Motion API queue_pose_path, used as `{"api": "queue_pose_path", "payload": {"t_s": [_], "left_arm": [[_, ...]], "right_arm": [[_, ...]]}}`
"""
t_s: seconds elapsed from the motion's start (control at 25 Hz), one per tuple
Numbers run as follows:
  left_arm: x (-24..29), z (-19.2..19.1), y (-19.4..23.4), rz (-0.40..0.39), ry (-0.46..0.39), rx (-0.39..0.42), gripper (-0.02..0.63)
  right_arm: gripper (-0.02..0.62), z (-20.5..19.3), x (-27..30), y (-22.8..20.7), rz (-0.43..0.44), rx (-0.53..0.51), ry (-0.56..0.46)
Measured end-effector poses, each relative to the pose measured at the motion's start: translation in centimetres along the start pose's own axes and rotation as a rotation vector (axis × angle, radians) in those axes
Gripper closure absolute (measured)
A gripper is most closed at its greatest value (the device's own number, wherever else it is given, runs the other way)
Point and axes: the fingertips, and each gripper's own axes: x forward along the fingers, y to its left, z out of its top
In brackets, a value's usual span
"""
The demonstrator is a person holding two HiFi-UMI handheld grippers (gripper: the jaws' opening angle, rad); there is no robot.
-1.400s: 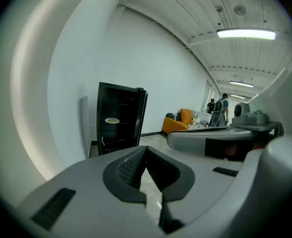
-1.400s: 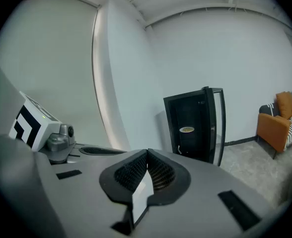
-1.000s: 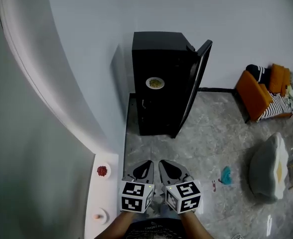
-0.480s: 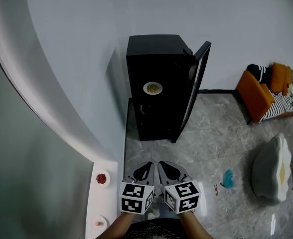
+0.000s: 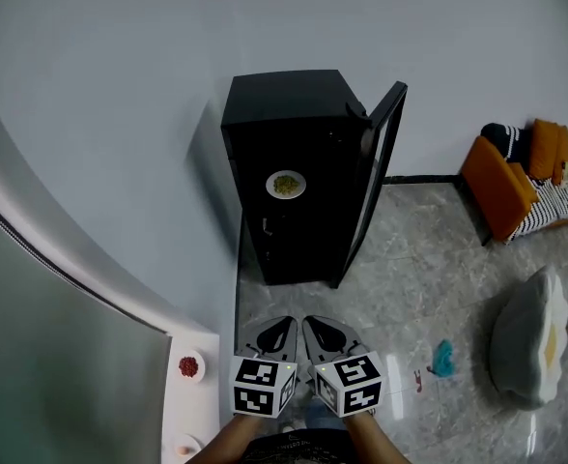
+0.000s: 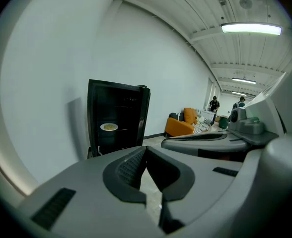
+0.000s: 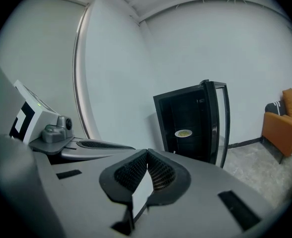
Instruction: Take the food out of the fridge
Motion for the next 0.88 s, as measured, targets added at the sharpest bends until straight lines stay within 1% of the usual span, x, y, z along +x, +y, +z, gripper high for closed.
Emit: {"api": "queue_pose_path", "payload": {"t_s": [0.32,0.48,0.6,0.88], "left_arm": [[5.4,2.2,-0.5,0.022,0.030,0.000,0.592],[7.4,4.1,-1.0,0.038,0.014,0.010,0.592],[8.4,4.6,-1.3,0.054,0.014,0.000,0.592],[9.4,4.4,-1.5,0.080,0.035,-0.010,0.592]], "right_arm": [[0.574,2.1,2.3,-5.5,0.040,0.023,0.004],[0.574,3.9,2.9,-7.8,0.055,0.027,-0.012],[0.574,4.6,3.1,-8.9,0.069,0.028,-0.016],[0.574,5.2,3.5,-10.1,0.086,0.031,-0.020]]}}
